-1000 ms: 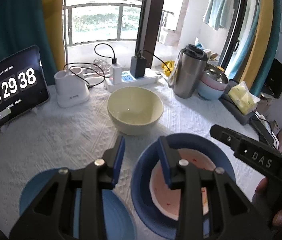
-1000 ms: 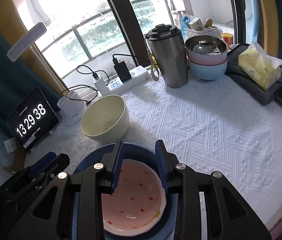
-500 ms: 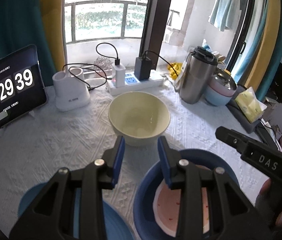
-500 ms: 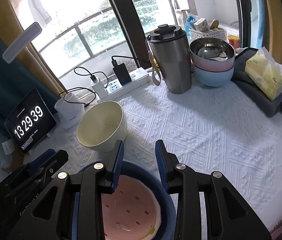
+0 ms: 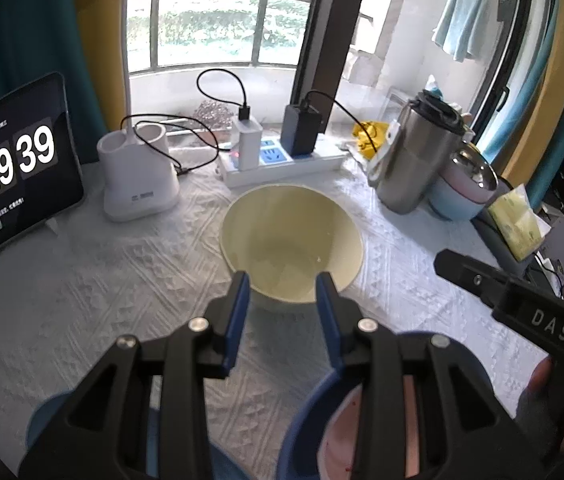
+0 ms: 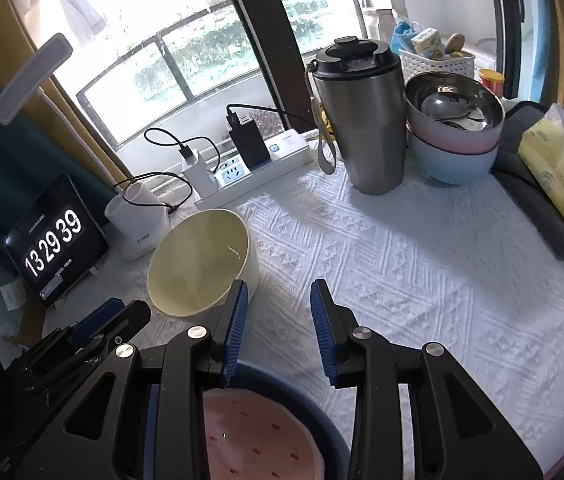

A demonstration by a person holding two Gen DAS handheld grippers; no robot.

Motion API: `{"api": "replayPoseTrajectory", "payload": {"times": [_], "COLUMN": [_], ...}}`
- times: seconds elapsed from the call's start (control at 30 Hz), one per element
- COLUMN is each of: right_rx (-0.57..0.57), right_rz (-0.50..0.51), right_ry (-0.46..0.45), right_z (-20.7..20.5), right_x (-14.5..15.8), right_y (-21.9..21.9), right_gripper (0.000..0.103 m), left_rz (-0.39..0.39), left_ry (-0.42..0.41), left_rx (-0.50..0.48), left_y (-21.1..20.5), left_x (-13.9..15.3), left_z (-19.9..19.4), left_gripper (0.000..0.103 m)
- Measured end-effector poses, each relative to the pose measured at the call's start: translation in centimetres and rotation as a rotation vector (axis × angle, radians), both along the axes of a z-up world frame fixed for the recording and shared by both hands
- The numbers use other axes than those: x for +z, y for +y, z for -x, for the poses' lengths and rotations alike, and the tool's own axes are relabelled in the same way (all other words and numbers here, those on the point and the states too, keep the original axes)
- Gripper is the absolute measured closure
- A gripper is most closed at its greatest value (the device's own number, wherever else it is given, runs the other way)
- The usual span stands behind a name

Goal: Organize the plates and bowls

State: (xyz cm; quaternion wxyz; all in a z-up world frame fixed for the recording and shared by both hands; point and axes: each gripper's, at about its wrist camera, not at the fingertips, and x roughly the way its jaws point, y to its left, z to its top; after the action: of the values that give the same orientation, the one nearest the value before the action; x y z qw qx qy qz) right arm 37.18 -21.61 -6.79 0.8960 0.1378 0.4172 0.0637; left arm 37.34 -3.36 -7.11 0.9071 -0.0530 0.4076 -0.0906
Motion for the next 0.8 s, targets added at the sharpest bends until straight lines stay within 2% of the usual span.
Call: {"api": "replayPoseTrajectory", "payload": {"times": [0.43,0.8], "right_rx": [0.034,0.062], "right_rz": [-0.043,-0.096], "right_ry": [0.082,0.220], "right_z": [-3.7,-7.1], "right_x": [-1.5,-4.2], "right_y": [1.4,3.2], "right_gripper": [0.068,0.068], "left_rz": [0.017,0.004], "left_ry": [0.081,0.148], "left_rx": [0.039,0.072], "left_y": [1.0,2.1], "left_x": [-2.0,-3.9], "left_z": [-3.1,-5.0], "left_gripper": [0.067,0.067]}}
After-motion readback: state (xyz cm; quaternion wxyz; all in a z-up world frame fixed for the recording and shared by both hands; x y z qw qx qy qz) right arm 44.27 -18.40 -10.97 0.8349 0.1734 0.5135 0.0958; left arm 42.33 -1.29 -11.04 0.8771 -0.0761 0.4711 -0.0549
